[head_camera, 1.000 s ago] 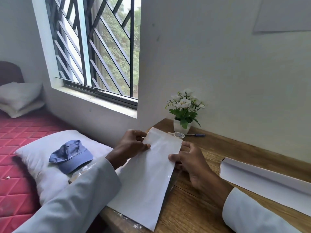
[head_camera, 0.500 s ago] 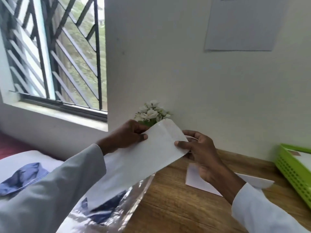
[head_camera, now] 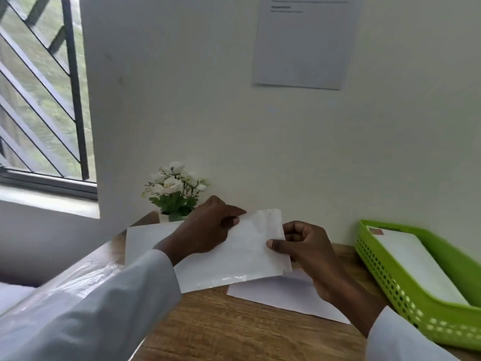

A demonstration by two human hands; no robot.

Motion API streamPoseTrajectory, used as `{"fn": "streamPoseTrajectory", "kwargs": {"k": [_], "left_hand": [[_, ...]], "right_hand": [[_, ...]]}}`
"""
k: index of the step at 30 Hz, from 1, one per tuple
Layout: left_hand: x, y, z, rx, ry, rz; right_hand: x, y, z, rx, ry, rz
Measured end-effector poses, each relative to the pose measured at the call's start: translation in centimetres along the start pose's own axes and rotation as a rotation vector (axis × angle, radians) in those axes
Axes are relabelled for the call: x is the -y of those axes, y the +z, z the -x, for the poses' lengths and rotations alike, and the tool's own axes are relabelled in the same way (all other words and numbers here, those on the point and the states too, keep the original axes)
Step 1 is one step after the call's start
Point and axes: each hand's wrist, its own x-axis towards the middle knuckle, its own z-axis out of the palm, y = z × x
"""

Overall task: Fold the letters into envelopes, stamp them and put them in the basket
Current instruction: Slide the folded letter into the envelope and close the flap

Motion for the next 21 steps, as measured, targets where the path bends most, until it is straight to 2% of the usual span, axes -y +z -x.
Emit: {"fn": "streamPoseTrajectory", "kwargs": {"k": [3, 9, 15, 21], "left_hand": [[-0.4, 1.0, 0.0, -0.056, -0.040, -0.126], [-0.8, 2.0, 0.1, -0.128, 0.114, -0.138], [0.2, 2.4, 1.3, 0.072, 0.154, -0.375], [0.4, 3.3, 1.9, 0.093, 0.170, -0.499]], "right_hand": [[-0.7, -0.5, 0.0, 0.018, 0.002, -0.015], [-1.1, -0.6, -0.5, 0.111, 0.071, -0.053], [-0.4, -2.0, -1.4, 0.124, 0.211, -0.236], [-0.3, -3.3, -2.0, 0.135, 0.250, -0.399]]}}
